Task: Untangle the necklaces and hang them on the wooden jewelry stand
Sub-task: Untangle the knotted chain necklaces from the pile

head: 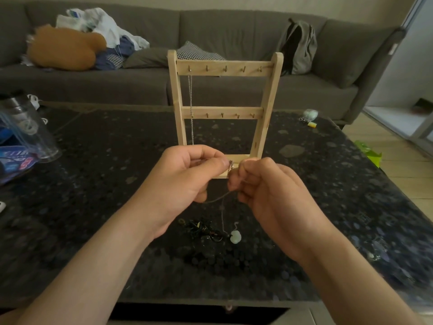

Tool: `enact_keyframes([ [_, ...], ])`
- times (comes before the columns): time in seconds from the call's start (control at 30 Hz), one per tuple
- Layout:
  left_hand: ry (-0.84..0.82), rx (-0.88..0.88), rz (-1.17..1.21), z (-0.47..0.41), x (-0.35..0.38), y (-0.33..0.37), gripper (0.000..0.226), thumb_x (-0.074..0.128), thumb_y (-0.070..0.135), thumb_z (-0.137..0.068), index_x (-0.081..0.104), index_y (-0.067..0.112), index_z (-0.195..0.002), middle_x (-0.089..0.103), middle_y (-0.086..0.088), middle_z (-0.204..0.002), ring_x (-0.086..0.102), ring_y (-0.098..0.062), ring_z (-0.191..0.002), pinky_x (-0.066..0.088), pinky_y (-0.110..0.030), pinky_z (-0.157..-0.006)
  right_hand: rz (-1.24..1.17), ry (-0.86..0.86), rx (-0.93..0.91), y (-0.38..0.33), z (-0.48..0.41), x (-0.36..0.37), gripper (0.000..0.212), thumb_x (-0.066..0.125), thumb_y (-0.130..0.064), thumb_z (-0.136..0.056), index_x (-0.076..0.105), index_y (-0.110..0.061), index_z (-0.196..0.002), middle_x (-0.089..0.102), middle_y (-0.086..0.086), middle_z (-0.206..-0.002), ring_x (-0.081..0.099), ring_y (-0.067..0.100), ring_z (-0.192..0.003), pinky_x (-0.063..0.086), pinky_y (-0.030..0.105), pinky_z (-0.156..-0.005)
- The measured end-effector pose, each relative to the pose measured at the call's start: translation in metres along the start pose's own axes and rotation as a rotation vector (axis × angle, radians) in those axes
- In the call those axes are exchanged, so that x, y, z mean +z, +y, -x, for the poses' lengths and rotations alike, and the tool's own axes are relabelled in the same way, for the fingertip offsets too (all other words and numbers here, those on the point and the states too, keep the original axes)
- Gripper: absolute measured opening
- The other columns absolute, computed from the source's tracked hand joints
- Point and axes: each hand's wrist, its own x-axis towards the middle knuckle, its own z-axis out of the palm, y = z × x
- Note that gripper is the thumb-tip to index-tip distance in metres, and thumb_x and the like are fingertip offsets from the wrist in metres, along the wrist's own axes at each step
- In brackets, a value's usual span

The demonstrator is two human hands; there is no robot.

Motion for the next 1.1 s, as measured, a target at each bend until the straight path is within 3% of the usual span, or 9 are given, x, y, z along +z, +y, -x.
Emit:
enact_keyframes([
  [0.07, 0.015, 0.018, 0.016, -0.0001, 0.0009, -0.0005, 0.013, 0.069, 0.019, -0.102, 0.081, 0.013, -0.099, 0.044, 0.006, -0.059, 0.036, -0.009, -0.05, 0.038, -0.021, -0.05, -0.051, 0.02, 0.011, 0.0012, 0.0011, 0.0006, 0.036, 0.056, -0.02, -0.099, 0.075, -0.021, -0.068, 0.073, 0.007, -0.084, 0.067, 0.015, -0.083, 0.045, 0.042, -0.09],
  [0.17, 0.01, 0.028, 0.052, -0.0005, 0.0029, 0.0005, 0.014, 0.066, 0.017, -0.104, 0.077, 0.01, -0.1, 0.041, 0.005, -0.059, 0.033, -0.01, -0.05, 0.034, -0.024, -0.05, -0.12, 0.027, 0.046, 0.0003, 0.0012, -0.0001, 0.022, 0.064, -0.028, -0.087, 0.077, -0.02, -0.071, 0.071, 0.005, -0.08, 0.066, 0.014, -0.079, 0.045, 0.04, -0.09],
  [0.27, -0.023, 0.058, 0.054, 0.0001, 0.0034, 0.0028, 0.024, 0.06, 0.014, -0.107, 0.075, 0.014, -0.089, 0.038, -0.004, -0.065, 0.033, -0.012, -0.051, 0.035, -0.028, -0.052, -0.103, 0.073, -0.011, 0.0016, 0.0, -0.0023, 0.009, 0.071, -0.023, -0.088, 0.072, -0.015, -0.09, 0.065, 0.006, -0.076, 0.061, 0.017, -0.079, 0.044, 0.042, -0.088],
  [0.33, -0.051, 0.072, 0.045, 0.001, 0.0034, 0.0041, 0.036, 0.056, 0.014, -0.109, 0.074, 0.021, -0.079, 0.04, -0.011, -0.071, 0.035, -0.013, -0.052, 0.039, -0.027, -0.053, -0.094, 0.108, -0.098, 0.0031, -0.0002, -0.0029, 0.015, 0.072, -0.015, -0.083, 0.067, -0.016, -0.097, 0.061, 0.006, -0.076, 0.058, 0.018, -0.077, 0.044, 0.038, -0.081],
  [0.47, -0.066, 0.071, 0.04, 0.001, 0.0032, 0.0033, 0.03, 0.055, 0.014, -0.11, 0.075, 0.015, -0.087, 0.051, -0.012, -0.078, 0.042, -0.013, -0.054, 0.042, -0.026, -0.053, 0.168, 0.133, -0.302, 0.0023, 0.0031, -0.0013, 0.011, 0.078, -0.006, -0.087, 0.072, -0.014, -0.083, 0.064, 0.028, -0.082, 0.059, 0.021, -0.073, 0.05, 0.027, -0.068],
  [0.6, -0.07, 0.075, 0.024, 0.0004, 0.0026, 0.001, 0.029, 0.056, 0.016, -0.109, 0.075, 0.015, -0.086, 0.056, -0.009, -0.074, 0.046, -0.015, -0.055, 0.043, -0.027, -0.055, 0.359, 0.177, -0.382, 0.0021, 0.006, 0.0007, 0.014, 0.083, -0.008, -0.089, 0.081, -0.018, -0.079, 0.073, 0.009, -0.071, 0.066, 0.016, -0.063, 0.055, 0.027, -0.062],
  [0.73, -0.083, 0.077, -0.002, 0.0011, 0.0021, 0.0006, 0.029, 0.055, 0.016, -0.11, 0.076, 0.016, -0.089, 0.059, -0.005, -0.072, 0.048, -0.014, -0.056, 0.043, -0.03, -0.059, 0.493, 0.316, -0.411, 0.0077, 0.0071, 0.0025, 0.005, 0.086, -0.026, -0.085, 0.083, -0.028, -0.083, 0.076, -0.003, -0.077, 0.074, 0.016, -0.076, 0.062, 0.043, -0.075],
  [0.83, -0.089, 0.074, -0.024, 0.0014, 0.002, 0.0008, 0.027, 0.054, 0.016, -0.11, 0.077, 0.013, -0.097, 0.059, 0.0, -0.069, 0.049, -0.013, -0.056, 0.043, -0.033, -0.061, 0.523, 0.361, -0.438, 0.0095, 0.0078, 0.0046, 0.005, 0.086, -0.034, -0.086, 0.083, -0.03, -0.086, 0.077, -0.007, -0.079, 0.075, 0.017, -0.083, 0.061, 0.044, -0.078],
  [1.1, -0.1, 0.063, -0.069, 0.0013, 0.0011, 0.0001, 0.026, 0.052, 0.015, -0.111, 0.076, 0.008, -0.106, 0.058, -0.003, -0.073, 0.05, -0.013, -0.058, 0.044, -0.031, -0.062, 0.534, 0.315, -0.481, 0.0074, 0.0068, 0.0033, 0.01, 0.08, -0.022, -0.094, 0.085, -0.031, -0.095, 0.08, -0.017, -0.087, 0.077, 0.014, -0.092, 0.062, 0.044, -0.083],
])
